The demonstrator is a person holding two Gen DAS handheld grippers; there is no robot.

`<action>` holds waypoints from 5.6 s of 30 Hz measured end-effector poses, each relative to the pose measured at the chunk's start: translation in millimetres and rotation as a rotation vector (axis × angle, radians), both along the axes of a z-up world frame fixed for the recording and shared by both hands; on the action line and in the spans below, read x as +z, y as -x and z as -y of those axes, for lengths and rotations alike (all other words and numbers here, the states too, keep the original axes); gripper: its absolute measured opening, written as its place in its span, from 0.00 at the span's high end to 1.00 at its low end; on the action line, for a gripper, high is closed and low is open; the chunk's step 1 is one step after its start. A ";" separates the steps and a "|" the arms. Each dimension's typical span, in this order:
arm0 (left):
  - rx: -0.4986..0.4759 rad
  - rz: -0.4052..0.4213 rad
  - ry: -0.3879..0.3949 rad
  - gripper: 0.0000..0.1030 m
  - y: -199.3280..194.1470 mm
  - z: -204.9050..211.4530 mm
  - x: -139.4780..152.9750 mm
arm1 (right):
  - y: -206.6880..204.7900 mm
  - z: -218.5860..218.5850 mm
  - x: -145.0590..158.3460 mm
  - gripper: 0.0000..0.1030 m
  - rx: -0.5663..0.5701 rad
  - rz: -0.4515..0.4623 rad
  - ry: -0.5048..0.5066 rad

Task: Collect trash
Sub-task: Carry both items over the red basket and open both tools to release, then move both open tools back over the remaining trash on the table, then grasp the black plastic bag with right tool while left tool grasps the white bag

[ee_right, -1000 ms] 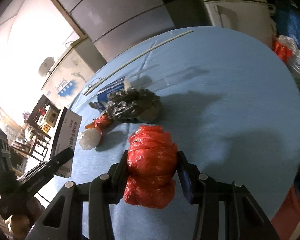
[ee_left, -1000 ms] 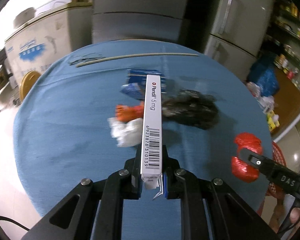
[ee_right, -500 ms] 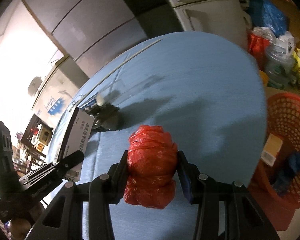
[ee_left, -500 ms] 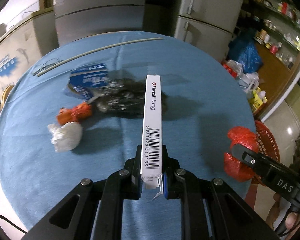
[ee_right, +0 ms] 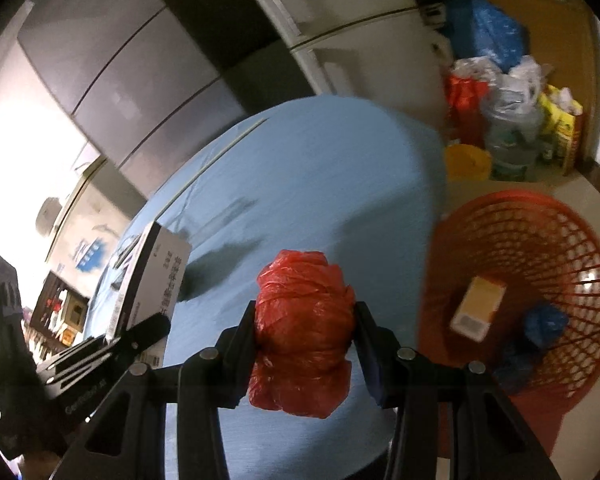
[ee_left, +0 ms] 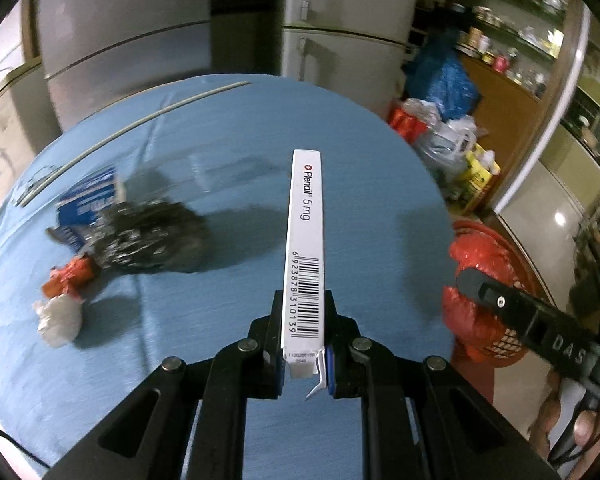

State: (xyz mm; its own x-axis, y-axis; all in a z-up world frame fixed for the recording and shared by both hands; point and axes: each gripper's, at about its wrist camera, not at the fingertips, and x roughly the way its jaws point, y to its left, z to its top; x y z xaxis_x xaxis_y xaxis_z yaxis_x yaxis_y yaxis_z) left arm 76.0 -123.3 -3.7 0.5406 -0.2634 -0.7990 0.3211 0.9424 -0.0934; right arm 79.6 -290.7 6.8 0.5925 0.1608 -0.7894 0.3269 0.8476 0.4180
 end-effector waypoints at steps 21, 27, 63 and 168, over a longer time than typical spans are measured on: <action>-0.303 -0.001 -0.024 0.85 13.5 134.7 1.3 | 43.0 130.5 -23.1 0.52 -0.261 -0.126 0.105; -0.363 -0.025 -0.039 0.85 15.9 166.2 -5.7 | 46.3 149.6 -32.5 0.51 -0.283 -0.152 0.107; -0.435 -0.077 -0.042 0.25 11.6 233.6 -30.1 | 69.9 177.7 -32.8 0.26 -0.389 -0.172 0.103; 0.451 -0.027 0.050 0.59 -4.7 -204.6 -36.9 | -116.7 -183.1 -22.9 0.53 0.551 -0.043 0.046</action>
State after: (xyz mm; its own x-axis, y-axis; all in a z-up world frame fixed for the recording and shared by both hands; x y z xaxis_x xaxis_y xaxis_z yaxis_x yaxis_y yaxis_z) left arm 80.6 81.2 -40.5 0.5894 -0.0444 -0.8066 -0.1240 0.9817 -0.1446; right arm 196.3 -107.7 -16.0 0.3975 0.4030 -0.8244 -0.1544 0.9150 0.3728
